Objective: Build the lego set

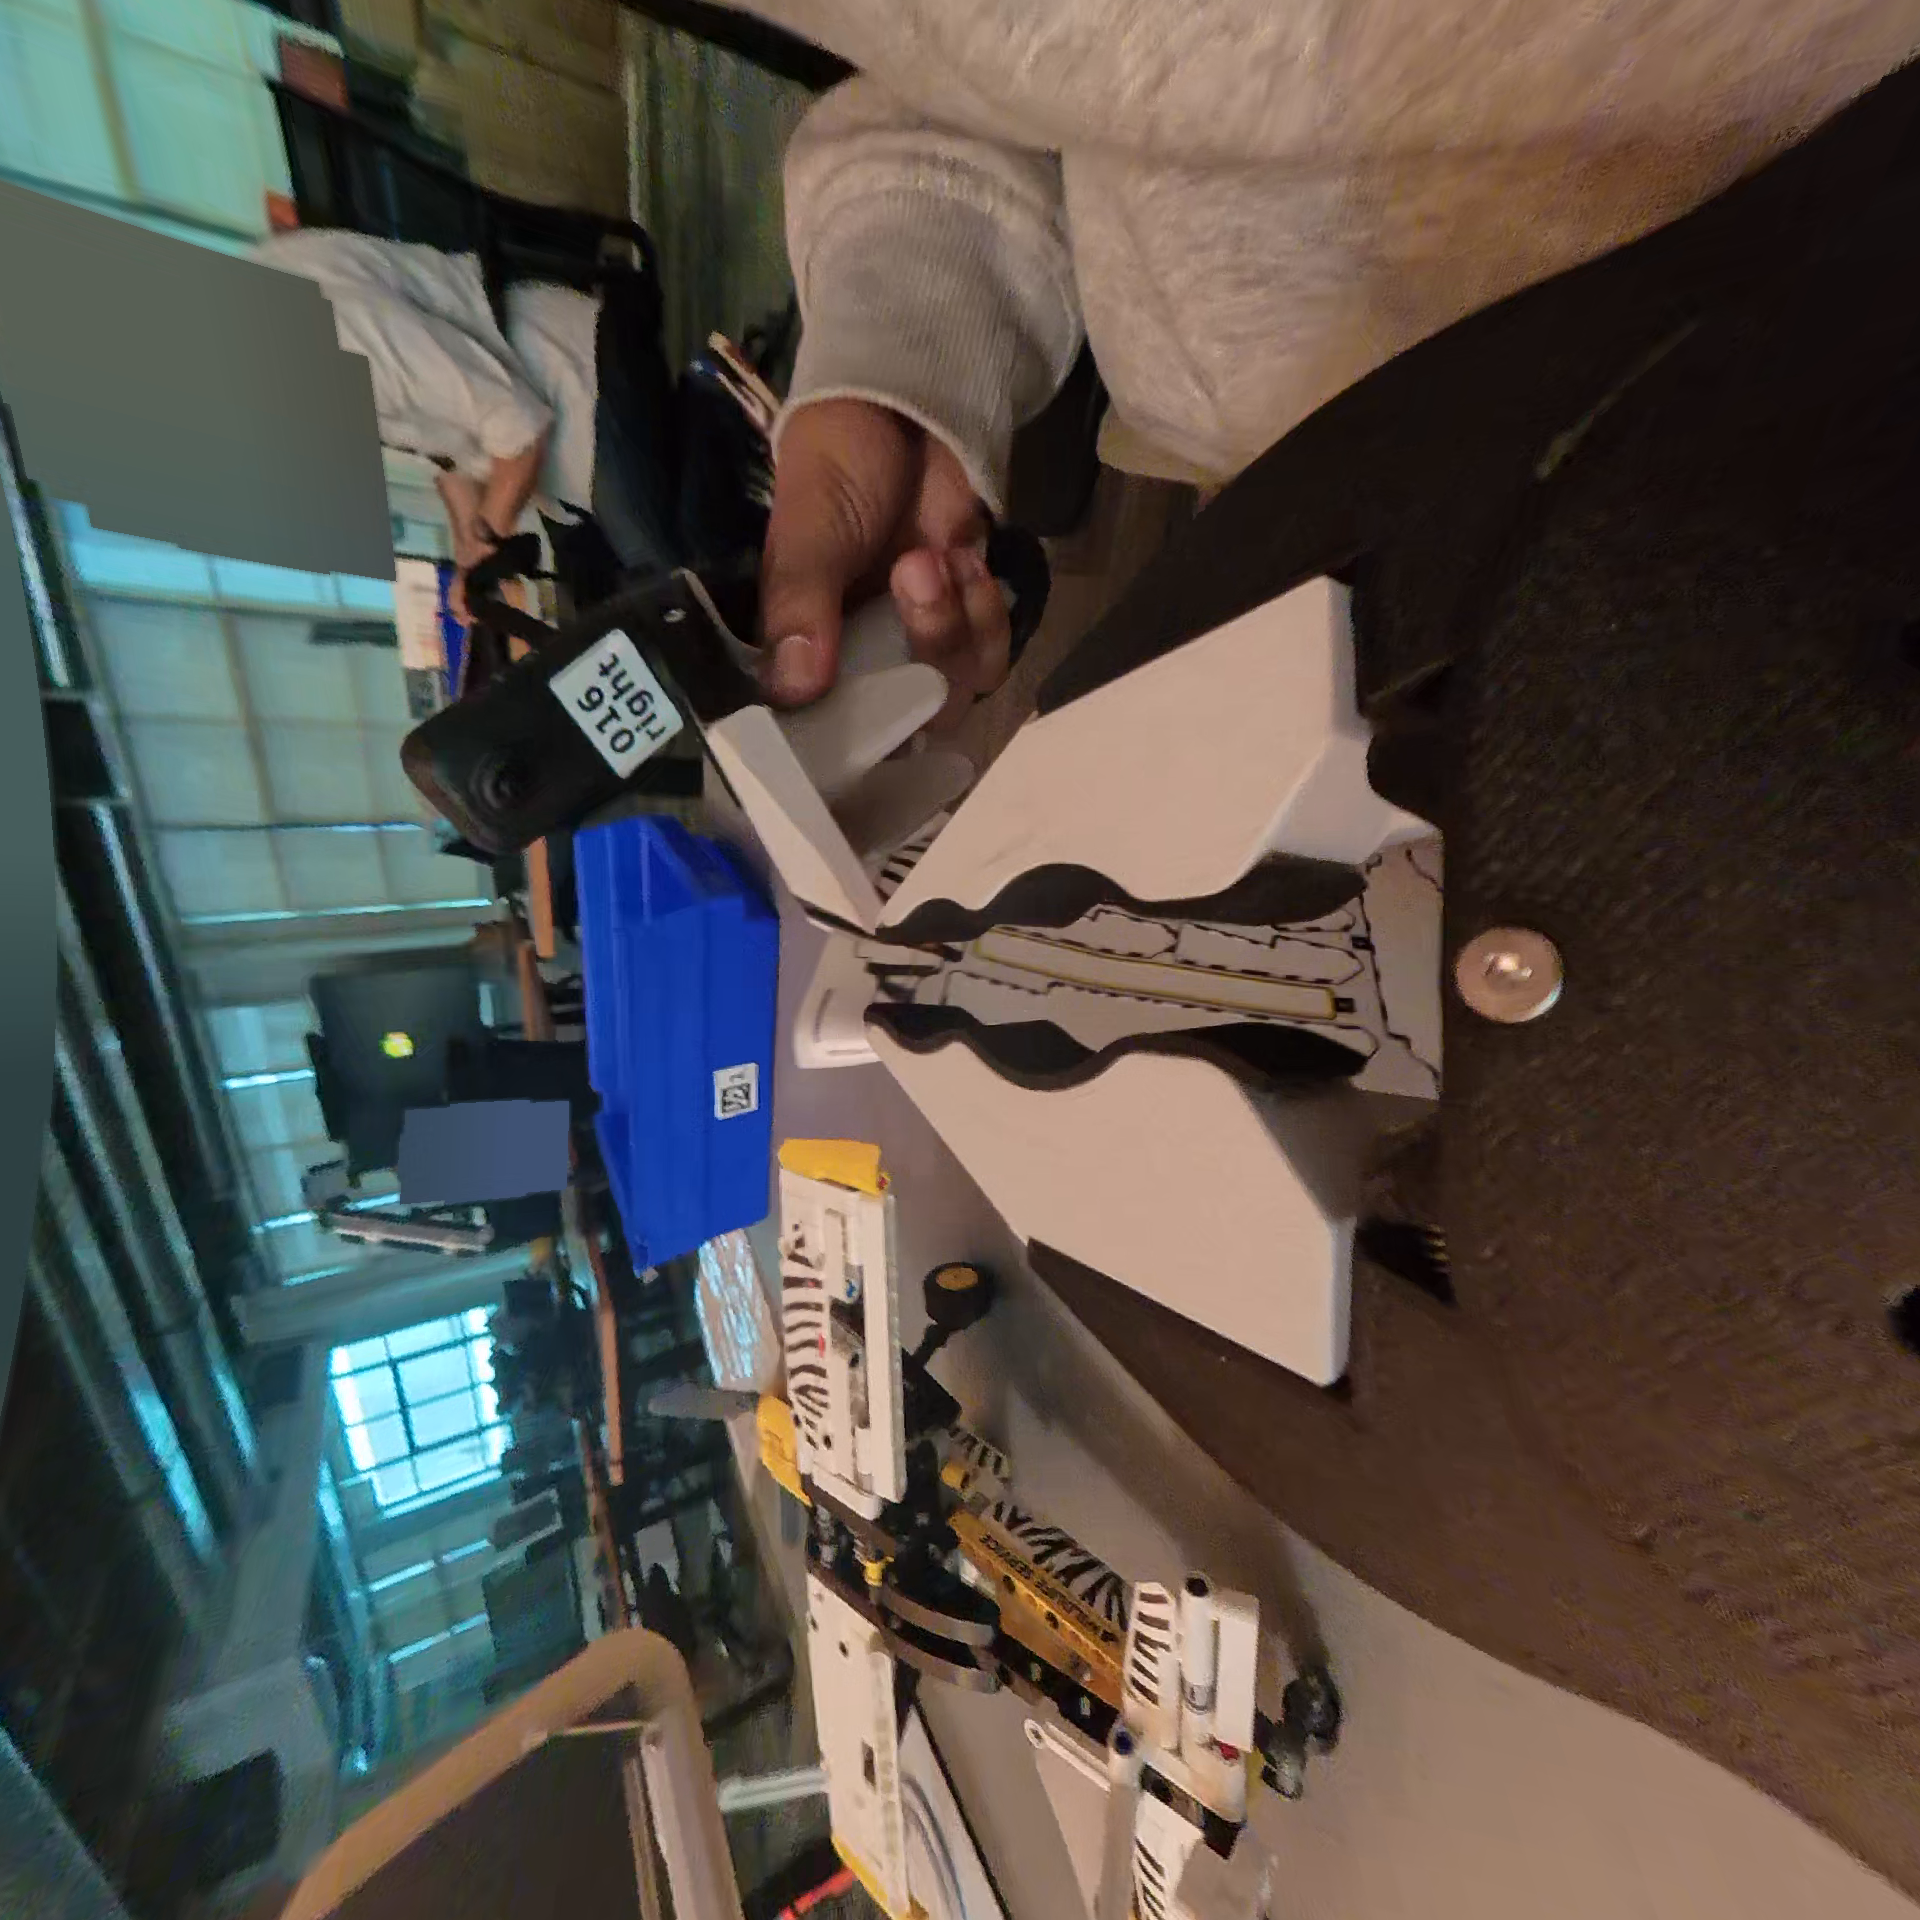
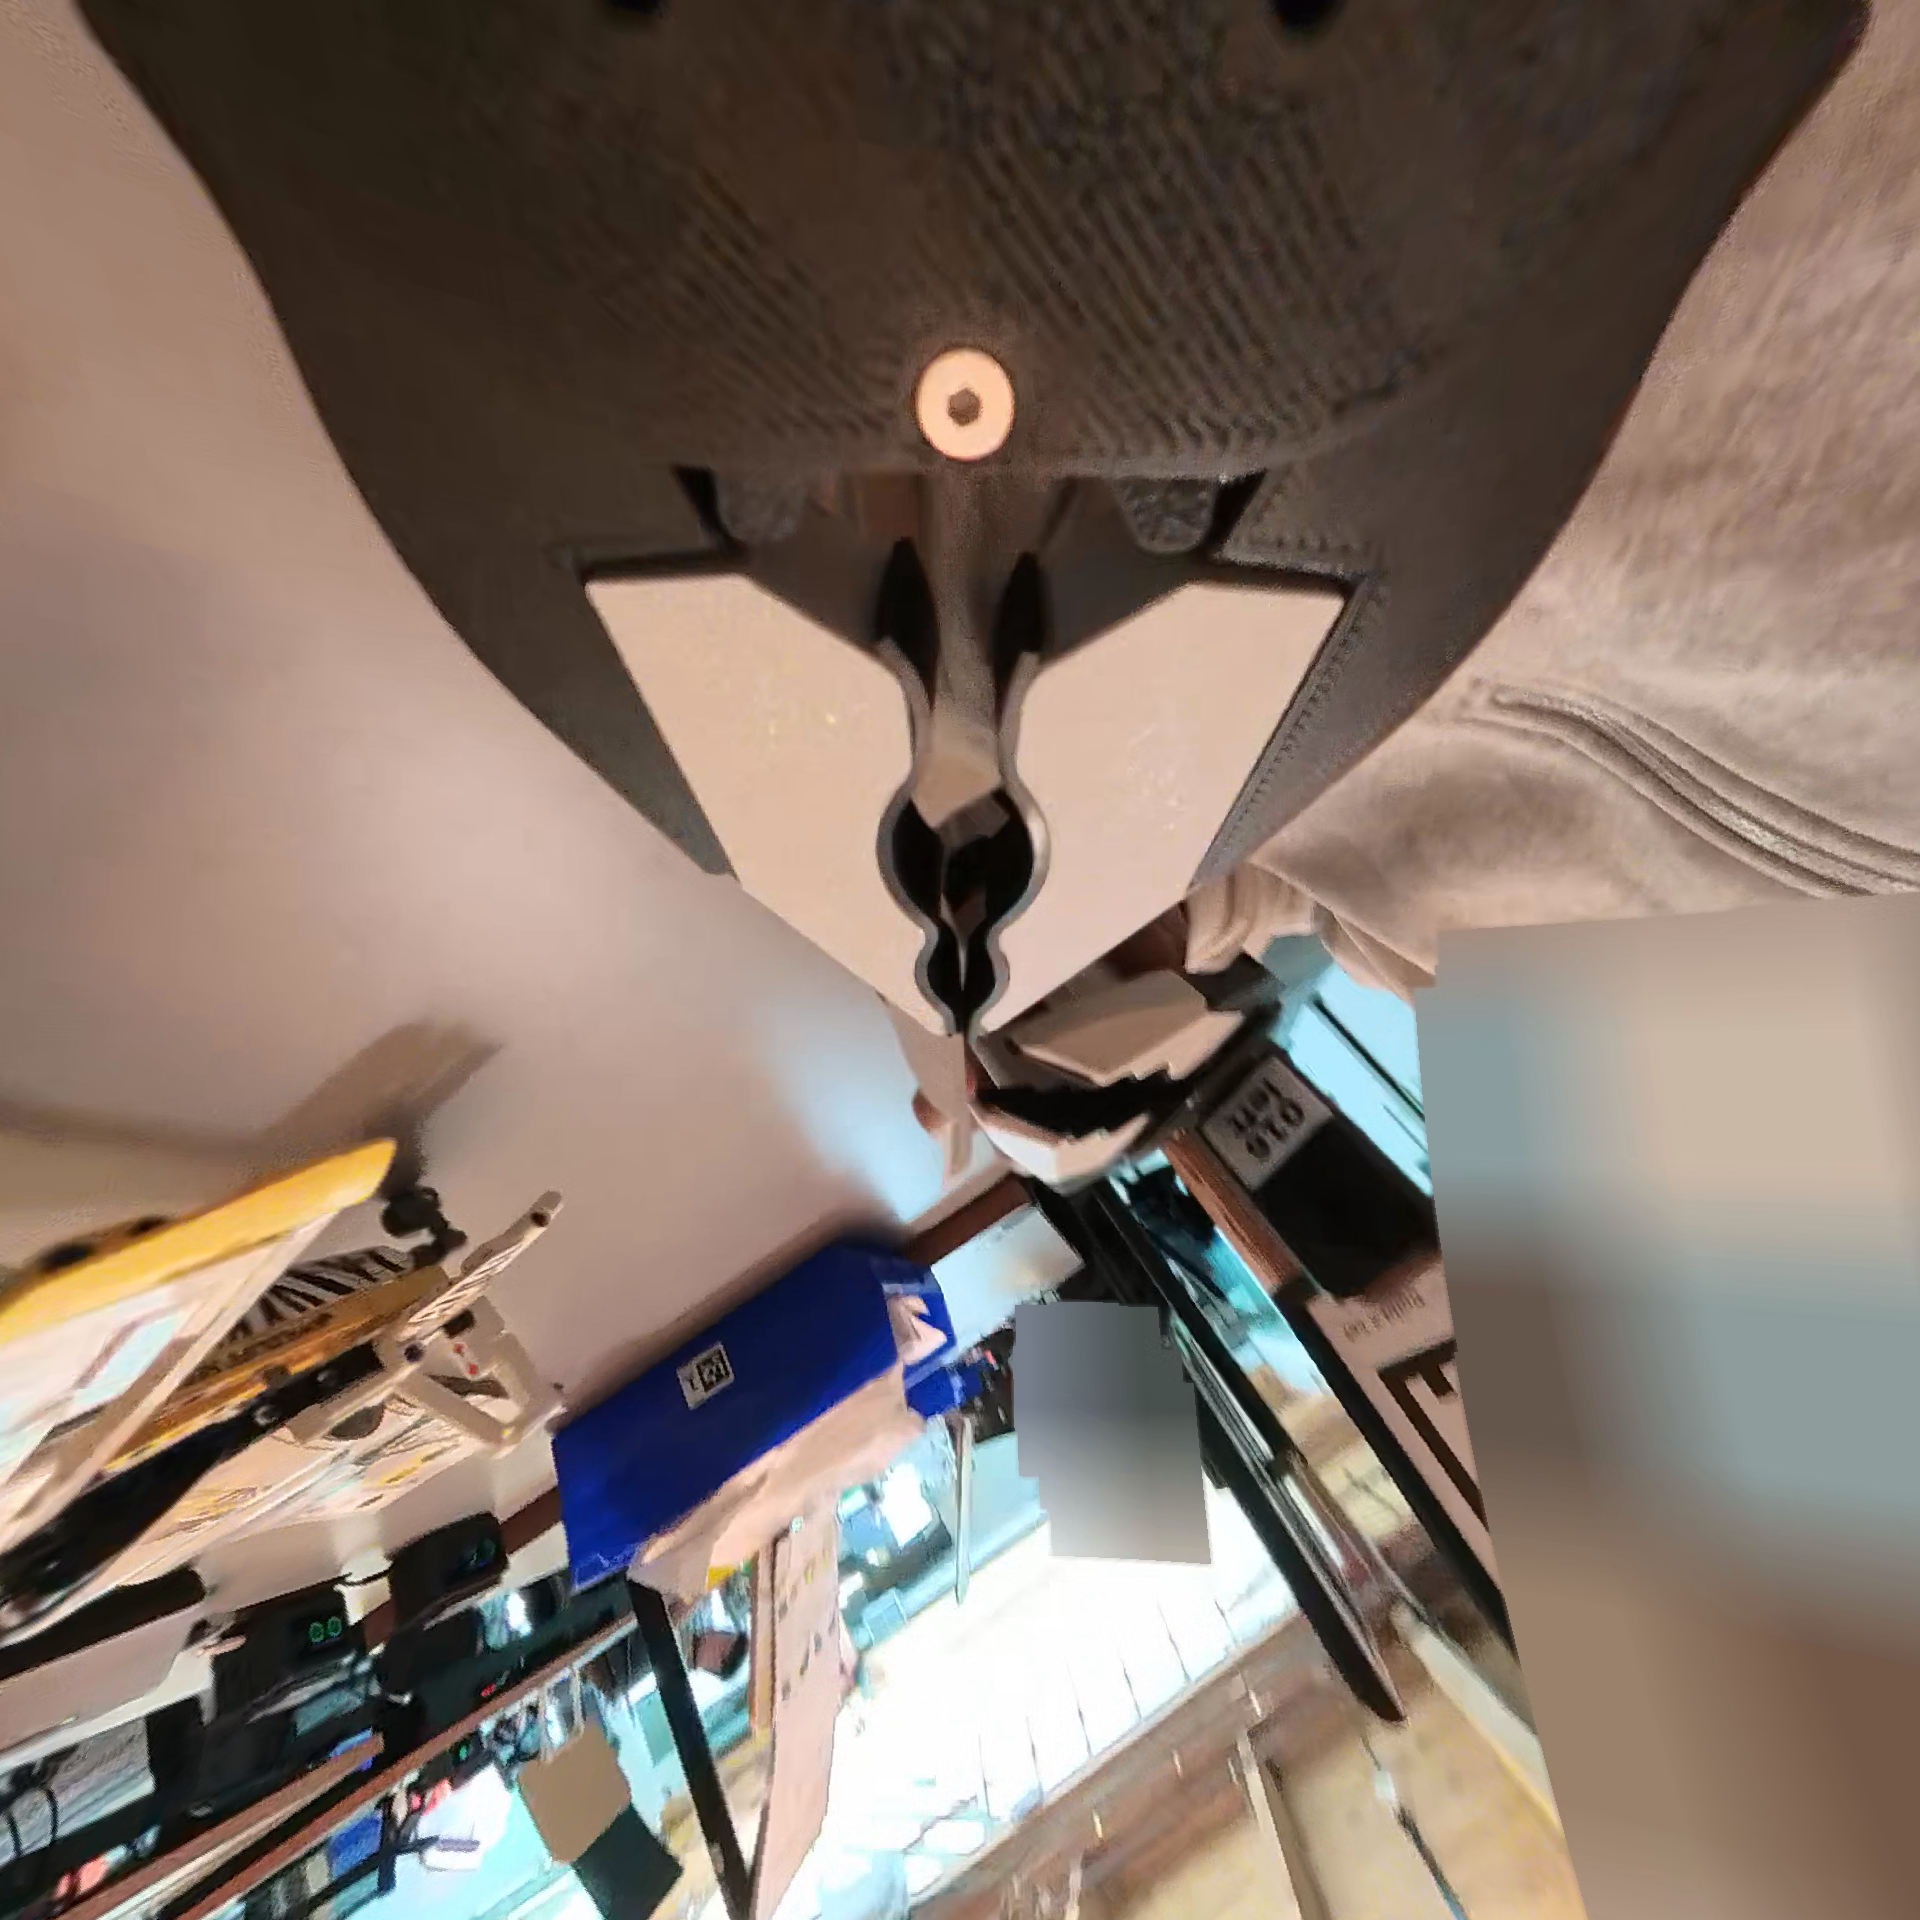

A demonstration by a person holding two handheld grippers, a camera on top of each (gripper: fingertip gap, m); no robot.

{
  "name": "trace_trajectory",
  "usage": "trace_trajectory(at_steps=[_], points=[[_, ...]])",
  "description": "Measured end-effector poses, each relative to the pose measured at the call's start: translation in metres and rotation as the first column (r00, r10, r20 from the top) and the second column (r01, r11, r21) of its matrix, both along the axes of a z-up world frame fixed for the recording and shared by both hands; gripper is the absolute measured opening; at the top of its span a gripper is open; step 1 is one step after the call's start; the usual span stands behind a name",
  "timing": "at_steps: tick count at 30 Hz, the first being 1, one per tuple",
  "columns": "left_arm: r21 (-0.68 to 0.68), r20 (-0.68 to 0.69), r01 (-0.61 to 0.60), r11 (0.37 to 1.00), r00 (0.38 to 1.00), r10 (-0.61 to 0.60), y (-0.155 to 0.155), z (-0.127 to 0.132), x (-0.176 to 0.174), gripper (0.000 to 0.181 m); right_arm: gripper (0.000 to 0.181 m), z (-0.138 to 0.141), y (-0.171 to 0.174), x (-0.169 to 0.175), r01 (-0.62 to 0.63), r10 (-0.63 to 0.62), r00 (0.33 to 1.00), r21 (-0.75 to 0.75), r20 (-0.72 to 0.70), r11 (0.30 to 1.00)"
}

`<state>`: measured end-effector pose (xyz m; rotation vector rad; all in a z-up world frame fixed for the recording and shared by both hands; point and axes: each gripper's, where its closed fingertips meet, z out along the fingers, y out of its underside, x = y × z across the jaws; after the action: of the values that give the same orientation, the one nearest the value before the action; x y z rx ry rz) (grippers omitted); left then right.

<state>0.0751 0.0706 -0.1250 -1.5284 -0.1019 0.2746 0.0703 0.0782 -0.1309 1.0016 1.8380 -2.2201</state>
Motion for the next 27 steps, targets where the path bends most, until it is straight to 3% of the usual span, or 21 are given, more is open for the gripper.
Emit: trace_trajectory(at_steps=[5,14,27], points=[[-0.004,0.003,-0.046,0.999,0.999,0.046,-0.001,-0.002,-0.007,0.01,0.0,0.006,-0.001,-0.002,-0.012,0.016,0.999,-0.121,0.036,0.993],[0.016,-0.012,-0.091,0.996,0.996,0.091,-0.002,-0.001,-0.011,0.026,0.0,0.004,-0.005,-0.003,-0.029,0.039,0.998,-0.16,0.056,0.987],[0.005,0.045,-0.087,0.996,0.995,0.087,-0.001,-0.006,-0.014,0.027,0.0,0.001,-0.009,-0.002,-0.042,0.052,0.997,-0.155,0.061,0.987]])
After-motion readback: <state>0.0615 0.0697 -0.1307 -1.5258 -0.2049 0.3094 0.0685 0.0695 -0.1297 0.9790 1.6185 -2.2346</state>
